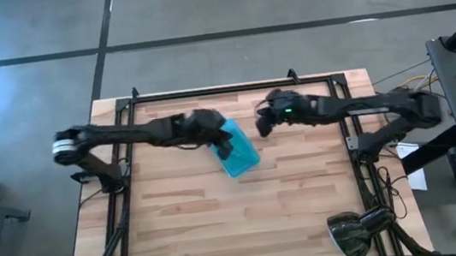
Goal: Pick & place school supplies into a supply box
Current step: Return to Home Position
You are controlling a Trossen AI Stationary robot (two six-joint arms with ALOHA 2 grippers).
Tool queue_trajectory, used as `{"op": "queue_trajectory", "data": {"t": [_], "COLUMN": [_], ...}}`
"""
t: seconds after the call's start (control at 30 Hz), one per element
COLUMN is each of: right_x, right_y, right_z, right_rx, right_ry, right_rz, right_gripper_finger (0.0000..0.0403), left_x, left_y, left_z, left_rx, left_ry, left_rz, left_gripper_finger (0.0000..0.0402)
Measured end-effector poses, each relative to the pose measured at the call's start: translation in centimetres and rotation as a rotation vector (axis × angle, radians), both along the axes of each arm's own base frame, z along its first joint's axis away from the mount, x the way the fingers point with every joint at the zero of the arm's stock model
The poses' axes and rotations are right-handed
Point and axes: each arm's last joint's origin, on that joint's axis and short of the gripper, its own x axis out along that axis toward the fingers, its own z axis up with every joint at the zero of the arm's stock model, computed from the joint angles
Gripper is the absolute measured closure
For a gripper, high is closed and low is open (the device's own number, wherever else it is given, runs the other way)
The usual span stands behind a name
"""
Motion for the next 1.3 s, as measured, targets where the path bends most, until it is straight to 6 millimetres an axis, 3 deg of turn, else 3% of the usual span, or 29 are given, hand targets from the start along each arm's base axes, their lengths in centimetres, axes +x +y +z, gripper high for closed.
{"op": "queue_trajectory", "data": {"t": [0.1,0.23,0.33,0.6,0.83,1.1,1.3], "right_x": [-2.8,-7.2,-9.1,-13.7,-17.3,-20.2,-21.4], "right_y": [2.1,4.6,5.1,5.6,6.1,6.3,6.5], "right_z": [1.5,0.0,0.0,-1.4,-2.0,1.4,3.1], "right_rx": [-0.045,-0.046,-0.07,0.067,0.105,0.111,0.09], "right_ry": [-0.067,-0.16,-0.269,-0.287,-0.186,-0.345,-0.465], "right_rz": [0.097,0.135,0.158,0.072,0.06,0.075,0.09], "right_gripper_finger": [0.0394,0.0394,0.0394,0.0394,0.0394,0.0394,0.0394], "left_x": [-3.2,-8.2,-10.7,-16.6,-19.2,-21.1,-21.1], "left_y": [-1.9,-4.2,-5.0,-5.1,-4.9,-4.8,-4.9], "left_z": [1.2,0.6,-0.2,-3.6,-7.4,-14.1,-12.4], "left_rx": [0.033,0.019,-0.015,-0.17,-0.173,-0.159,-0.191], "left_ry": [-0.019,-0.181,-0.317,-0.385,-0.391,-0.258,-0.56], "left_rz": [0.021,0.12,0.066,0.105,0.104,0.111,0.049], "left_gripper_finger": [0.0401,0.0401,0.0401,0.0401,0.0401,0.0401,0.0401]}}
